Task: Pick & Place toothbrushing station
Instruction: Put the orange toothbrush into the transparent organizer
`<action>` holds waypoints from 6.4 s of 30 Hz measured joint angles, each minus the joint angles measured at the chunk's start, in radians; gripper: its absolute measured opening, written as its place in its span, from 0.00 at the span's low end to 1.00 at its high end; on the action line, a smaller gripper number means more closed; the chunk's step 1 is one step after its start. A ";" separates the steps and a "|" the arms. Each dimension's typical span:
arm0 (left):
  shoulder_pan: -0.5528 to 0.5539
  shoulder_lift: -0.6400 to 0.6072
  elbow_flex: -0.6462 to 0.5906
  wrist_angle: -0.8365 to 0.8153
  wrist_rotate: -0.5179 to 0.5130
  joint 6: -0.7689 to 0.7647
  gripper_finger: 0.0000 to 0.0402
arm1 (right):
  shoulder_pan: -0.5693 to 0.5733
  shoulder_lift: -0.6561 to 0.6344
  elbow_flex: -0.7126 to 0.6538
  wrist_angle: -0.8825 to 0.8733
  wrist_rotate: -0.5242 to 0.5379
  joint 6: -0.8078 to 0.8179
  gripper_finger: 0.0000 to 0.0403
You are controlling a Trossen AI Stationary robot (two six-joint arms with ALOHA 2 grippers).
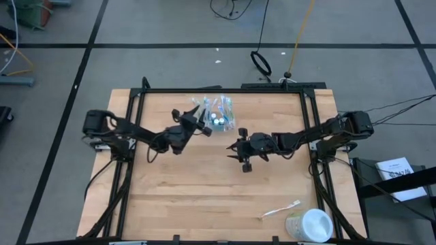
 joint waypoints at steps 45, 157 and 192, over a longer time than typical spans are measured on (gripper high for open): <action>0.050 -0.086 0.001 -0.164 0.247 -0.352 0.34 | 0.744 0.021 0.092 -0.736 -0.022 0.764 0.29; 0.005 -0.022 0.035 -0.316 1.128 -0.802 0.59 | 0.163 0.031 -0.112 0.301 0.151 -1.737 0.05; 0.024 0.144 0.232 -0.352 1.235 -0.742 0.17 | 0.152 0.029 -0.111 0.299 0.183 -1.753 0.12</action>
